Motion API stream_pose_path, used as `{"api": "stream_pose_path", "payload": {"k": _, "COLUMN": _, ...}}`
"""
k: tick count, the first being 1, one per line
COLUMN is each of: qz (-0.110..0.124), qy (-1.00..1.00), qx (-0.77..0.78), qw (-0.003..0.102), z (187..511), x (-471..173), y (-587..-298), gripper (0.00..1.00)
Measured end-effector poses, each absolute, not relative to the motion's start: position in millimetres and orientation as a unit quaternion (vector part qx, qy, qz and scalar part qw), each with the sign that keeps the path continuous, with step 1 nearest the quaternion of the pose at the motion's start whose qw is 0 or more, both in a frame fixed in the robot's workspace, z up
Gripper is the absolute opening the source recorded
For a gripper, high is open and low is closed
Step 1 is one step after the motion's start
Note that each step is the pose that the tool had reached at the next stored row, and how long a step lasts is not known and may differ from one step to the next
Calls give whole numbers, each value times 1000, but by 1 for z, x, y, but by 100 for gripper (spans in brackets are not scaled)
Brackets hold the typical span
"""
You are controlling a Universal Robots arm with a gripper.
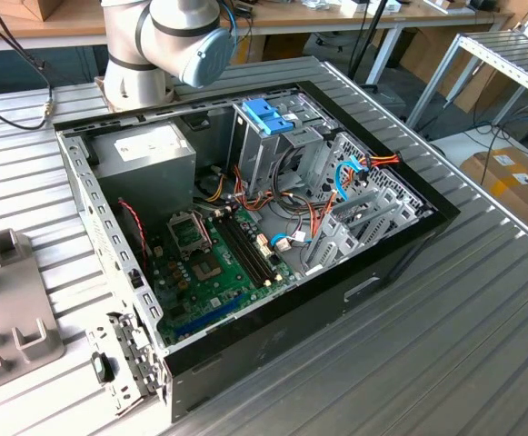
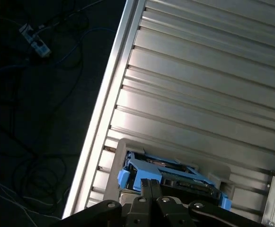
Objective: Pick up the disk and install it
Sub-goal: 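Pick up the disk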
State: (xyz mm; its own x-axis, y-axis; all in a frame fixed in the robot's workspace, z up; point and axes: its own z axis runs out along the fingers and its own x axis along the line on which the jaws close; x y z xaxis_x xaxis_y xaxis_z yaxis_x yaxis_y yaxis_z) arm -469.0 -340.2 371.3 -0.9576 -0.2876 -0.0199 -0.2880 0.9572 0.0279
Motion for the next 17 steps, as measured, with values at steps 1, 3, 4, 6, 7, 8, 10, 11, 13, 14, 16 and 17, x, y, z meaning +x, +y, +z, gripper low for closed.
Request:
{"api": "stream_pose_path", "payload": {"k": 1, "qz": 15, "qy": 989, "qx": -149, "qw": 8, "z": 371, "x": -469, "y": -340, "gripper": 11}}
{"api": "stream_pose_path", "payload": {"k": 3, "qz": 15, "qy": 988, "qx": -152, "qw": 8, "z": 371, "x": -469, "y": -340, "gripper": 11}}
{"api": "stream_pose_path", "payload": {"k": 4, "qz": 15, "qy": 988, "qx": -152, "qw": 8, "z": 371, "x": -469, "y": -340, "gripper": 11}}
{"api": "stream_pose_path", "payload": {"k": 6, "qz": 15, "qy": 988, "qx": -152, "qw": 8, "z": 371, "x": -469, "y": -340, "gripper": 11}}
{"api": "stream_pose_path", "payload": {"k": 7, "qz": 15, "qy": 988, "qx": -152, "qw": 8, "z": 371, "x": -469, "y": -340, "gripper": 11}}
{"api": "stream_pose_path", "payload": {"k": 8, "qz": 15, "qy": 988, "qx": -152, "qw": 8, "z": 371, "x": -469, "y": -340, "gripper": 11}}
{"api": "stream_pose_path", "payload": {"k": 10, "qz": 15, "qy": 988, "qx": -152, "qw": 8, "z": 371, "x": -469, "y": -340, "gripper": 11}}
{"api": "stream_pose_path", "payload": {"k": 11, "qz": 15, "qy": 988, "qx": -152, "qw": 8, "z": 371, "x": -469, "y": -340, "gripper": 11}}
{"api": "stream_pose_path", "payload": {"k": 13, "qz": 15, "qy": 988, "qx": -152, "qw": 8, "z": 371, "x": -469, "y": -340, "gripper": 11}}
{"api": "stream_pose_path", "payload": {"k": 14, "qz": 15, "qy": 988, "qx": -152, "qw": 8, "z": 371, "x": -469, "y": -340, "gripper": 11}}
{"api": "stream_pose_path", "payload": {"k": 16, "qz": 15, "qy": 988, "qx": -152, "qw": 8, "z": 371, "x": -469, "y": -340, "gripper": 11}}
{"api": "stream_pose_path", "payload": {"k": 17, "qz": 15, "qy": 988, "qx": -153, "qw": 8, "z": 371, "x": -469, "y": -340, "gripper": 11}}
